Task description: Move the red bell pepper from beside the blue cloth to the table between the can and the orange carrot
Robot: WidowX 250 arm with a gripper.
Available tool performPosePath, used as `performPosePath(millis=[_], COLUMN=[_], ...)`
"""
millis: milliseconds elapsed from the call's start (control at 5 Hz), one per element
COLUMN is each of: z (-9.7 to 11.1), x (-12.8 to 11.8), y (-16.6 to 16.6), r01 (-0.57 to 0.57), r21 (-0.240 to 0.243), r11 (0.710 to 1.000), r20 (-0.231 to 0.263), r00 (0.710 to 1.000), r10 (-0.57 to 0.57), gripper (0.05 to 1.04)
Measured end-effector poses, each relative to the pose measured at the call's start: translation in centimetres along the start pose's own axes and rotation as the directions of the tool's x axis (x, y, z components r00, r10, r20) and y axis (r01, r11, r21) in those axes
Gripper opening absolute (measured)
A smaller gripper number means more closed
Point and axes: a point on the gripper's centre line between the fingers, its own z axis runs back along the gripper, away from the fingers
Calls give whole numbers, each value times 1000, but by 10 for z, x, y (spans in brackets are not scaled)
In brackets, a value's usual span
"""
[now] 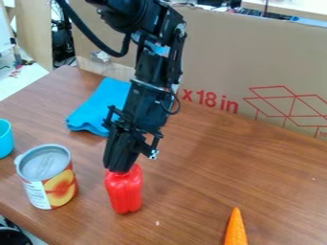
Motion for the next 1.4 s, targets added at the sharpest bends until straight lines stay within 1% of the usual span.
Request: performPosePath(millis=[200, 400, 600, 800, 1000, 1200, 1400], z=[-1, 2, 14, 32, 65, 82, 91], x=[-4, -4, -14, -27, -33, -35, -39], y=[-1, -4, 0, 5, 15, 34, 43], r01=[-1, 0, -17, -15, -50, -142, -170], r21=[1, -18, -34, -83, -80, -48, -22], r11=[1000, 1000, 999, 996, 996, 989, 985], r20=[9, 44, 92, 155, 278, 345, 412], r00=[1000, 999, 996, 988, 958, 927, 897], r10=[1, 1, 20, 27, 71, 150, 164], gripper=[337, 580, 883, 1012, 1007, 1004, 1003])
